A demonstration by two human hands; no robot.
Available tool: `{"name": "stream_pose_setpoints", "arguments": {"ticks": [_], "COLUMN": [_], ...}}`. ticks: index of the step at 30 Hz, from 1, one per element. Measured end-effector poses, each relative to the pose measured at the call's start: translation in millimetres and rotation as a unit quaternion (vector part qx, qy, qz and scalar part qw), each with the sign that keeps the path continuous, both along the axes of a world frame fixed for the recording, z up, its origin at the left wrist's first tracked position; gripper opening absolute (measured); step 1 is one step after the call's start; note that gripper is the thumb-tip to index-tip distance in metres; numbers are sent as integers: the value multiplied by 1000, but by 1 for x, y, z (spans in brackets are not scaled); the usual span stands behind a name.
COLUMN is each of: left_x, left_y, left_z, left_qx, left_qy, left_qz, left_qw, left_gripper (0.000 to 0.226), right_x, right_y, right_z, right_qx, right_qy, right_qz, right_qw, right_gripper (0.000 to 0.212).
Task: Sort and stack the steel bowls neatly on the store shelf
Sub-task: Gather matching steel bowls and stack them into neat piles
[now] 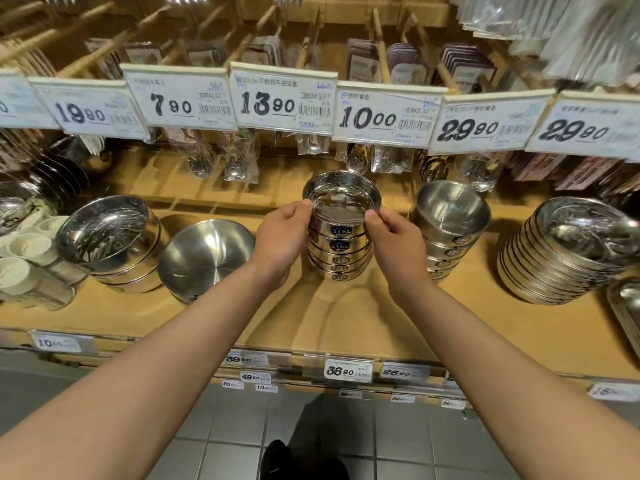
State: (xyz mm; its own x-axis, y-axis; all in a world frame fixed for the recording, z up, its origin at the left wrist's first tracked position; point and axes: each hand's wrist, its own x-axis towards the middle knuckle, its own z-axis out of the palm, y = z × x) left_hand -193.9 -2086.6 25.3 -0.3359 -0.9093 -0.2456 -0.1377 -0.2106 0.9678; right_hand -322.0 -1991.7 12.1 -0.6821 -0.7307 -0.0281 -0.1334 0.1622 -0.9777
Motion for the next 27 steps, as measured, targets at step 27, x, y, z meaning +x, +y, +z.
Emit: {"name": "stream_pose_setpoints", "arguments": {"ticks": [27], "left_x": [192], "left_y": [27], "left_z": [-11], "left_qx": [70], "left_qy": [-58], "left_qz": [109], "left_qw": [990], "left_gripper": [22], "right_x": [93], "right_y": [39], "right_z": [-21], "right_qx": [119], "right_qy": [-189], "right_qz": [119], "right_qw": [967], "right_gripper": [15]}}
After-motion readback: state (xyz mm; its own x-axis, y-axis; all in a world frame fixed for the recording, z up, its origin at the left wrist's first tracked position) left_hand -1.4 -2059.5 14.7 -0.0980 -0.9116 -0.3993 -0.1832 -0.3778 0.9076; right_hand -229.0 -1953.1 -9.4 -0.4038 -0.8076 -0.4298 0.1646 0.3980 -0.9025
